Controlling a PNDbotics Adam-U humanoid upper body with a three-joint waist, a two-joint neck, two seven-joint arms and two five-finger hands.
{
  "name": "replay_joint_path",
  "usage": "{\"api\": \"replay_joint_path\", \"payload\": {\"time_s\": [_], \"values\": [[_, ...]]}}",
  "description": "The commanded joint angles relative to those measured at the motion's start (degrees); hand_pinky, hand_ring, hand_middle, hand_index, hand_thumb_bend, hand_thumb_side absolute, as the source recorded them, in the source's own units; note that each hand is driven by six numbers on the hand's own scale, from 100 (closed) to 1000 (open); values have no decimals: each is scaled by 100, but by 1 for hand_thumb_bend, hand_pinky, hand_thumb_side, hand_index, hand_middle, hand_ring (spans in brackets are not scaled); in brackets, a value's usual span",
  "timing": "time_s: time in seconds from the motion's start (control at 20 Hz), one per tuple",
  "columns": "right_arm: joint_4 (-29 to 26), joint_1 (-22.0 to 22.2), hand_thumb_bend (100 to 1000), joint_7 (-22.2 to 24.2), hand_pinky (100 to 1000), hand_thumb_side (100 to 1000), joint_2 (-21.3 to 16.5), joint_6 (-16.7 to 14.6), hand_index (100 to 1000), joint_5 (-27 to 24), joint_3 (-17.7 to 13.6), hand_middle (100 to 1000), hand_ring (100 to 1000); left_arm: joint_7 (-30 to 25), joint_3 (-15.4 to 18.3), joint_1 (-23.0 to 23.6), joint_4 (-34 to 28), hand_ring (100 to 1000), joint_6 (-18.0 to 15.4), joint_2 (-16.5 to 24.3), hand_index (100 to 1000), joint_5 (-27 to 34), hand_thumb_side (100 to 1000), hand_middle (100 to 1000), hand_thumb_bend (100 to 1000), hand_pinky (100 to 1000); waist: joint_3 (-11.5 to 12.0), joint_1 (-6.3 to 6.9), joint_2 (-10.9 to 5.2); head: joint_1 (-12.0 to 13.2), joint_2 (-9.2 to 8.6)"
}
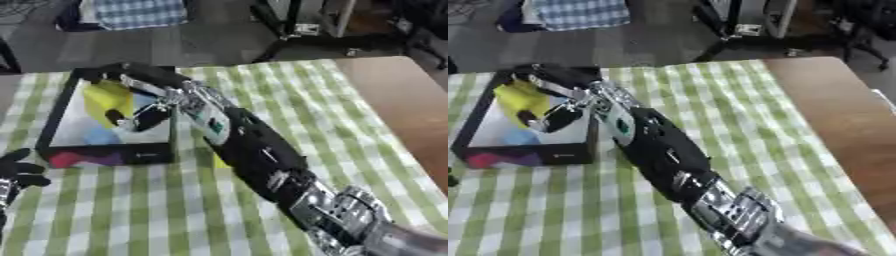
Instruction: Pick up objects on the table and place them in the box.
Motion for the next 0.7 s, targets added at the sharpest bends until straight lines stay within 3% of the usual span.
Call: {"api": "replay_joint_path", "payload": {"time_s": [0.05,0.2,0.4,0.55,0.7], "values": [[-76,-89,100,-60,907,260,-16,41,988,230,-57,814,826,-21,-9,-104,-67,573,-13,3,834,44,773,586,100,790,15,18,-140,-15,-36],[-68,-73,257,-309,938,400,-79,232,1000,497,-155,920,882,-24,-11,-105,-66,573,-14,3,834,45,774,586,100,790,10,12,-133,-21,-48],[-76,-58,324,-684,970,470,-137,580,1000,873,-252,980,941,-23,-10,-105,-68,573,-14,5,834,45,774,586,100,790,3,11,-124,-24,-60],[-76,-28,321,-964,983,504,-132,834,1000,1153,-305,995,966,-16,-6,-105,-69,573,-12,6,834,42,774,586,100,789,-5,15,-118,-28,-62],[-64,25,264,-1239,985,524,-117,955,992,1359,-363,993,967,-5,5,-102,-70,574,-11,8,834,38,773,586,100,789,-29,17,-115,-16,-66]]}}
